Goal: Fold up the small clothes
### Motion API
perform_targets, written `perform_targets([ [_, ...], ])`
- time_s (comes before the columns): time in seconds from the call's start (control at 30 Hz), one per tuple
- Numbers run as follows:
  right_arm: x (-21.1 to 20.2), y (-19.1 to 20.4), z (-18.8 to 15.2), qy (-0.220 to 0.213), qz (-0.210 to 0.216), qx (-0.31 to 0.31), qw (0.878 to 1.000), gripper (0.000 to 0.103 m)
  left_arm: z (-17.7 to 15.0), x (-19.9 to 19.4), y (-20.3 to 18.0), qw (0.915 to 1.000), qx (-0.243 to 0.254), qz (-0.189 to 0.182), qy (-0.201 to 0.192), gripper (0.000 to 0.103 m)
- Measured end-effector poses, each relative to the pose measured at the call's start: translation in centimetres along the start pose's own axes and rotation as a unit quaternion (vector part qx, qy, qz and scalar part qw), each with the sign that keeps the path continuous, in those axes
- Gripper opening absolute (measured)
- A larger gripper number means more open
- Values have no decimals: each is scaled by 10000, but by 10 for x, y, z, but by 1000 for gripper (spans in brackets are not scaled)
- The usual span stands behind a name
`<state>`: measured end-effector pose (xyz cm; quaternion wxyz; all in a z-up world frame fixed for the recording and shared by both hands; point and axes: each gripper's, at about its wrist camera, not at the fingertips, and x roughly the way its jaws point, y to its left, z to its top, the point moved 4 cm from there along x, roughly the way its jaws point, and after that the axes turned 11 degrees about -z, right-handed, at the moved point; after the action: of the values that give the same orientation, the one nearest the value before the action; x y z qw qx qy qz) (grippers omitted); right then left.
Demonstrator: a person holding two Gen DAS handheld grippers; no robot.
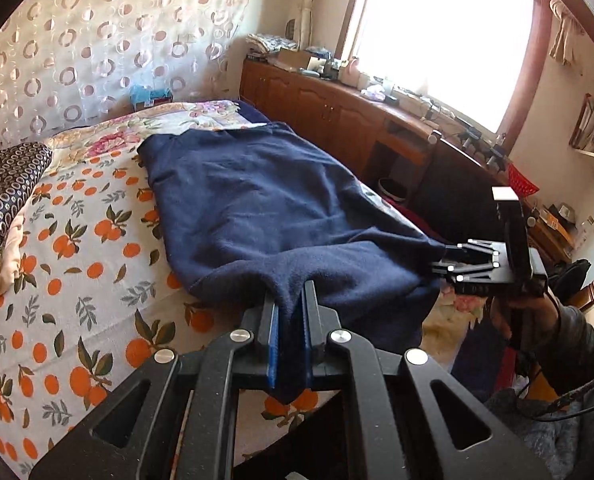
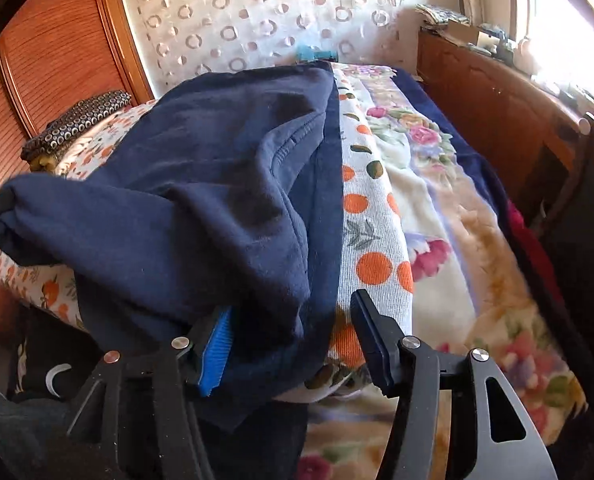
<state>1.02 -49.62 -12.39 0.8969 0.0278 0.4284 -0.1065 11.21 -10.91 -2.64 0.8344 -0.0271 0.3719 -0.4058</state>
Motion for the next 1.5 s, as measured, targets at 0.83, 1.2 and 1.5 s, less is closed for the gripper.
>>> perform_targets([
  [0.83,-48,-30,162,-1014,894,-124,9907,9,117,-14,21,9962,135,-94,-853,10],
  [1.2,70,-17,244,-732,640,-95,9952,9,174,65,136,9961,-426,515,-571,11],
  [1.5,138,2,272,-396,418,-357,9977,18,174,113,179,9960,-261,836,-184,35],
])
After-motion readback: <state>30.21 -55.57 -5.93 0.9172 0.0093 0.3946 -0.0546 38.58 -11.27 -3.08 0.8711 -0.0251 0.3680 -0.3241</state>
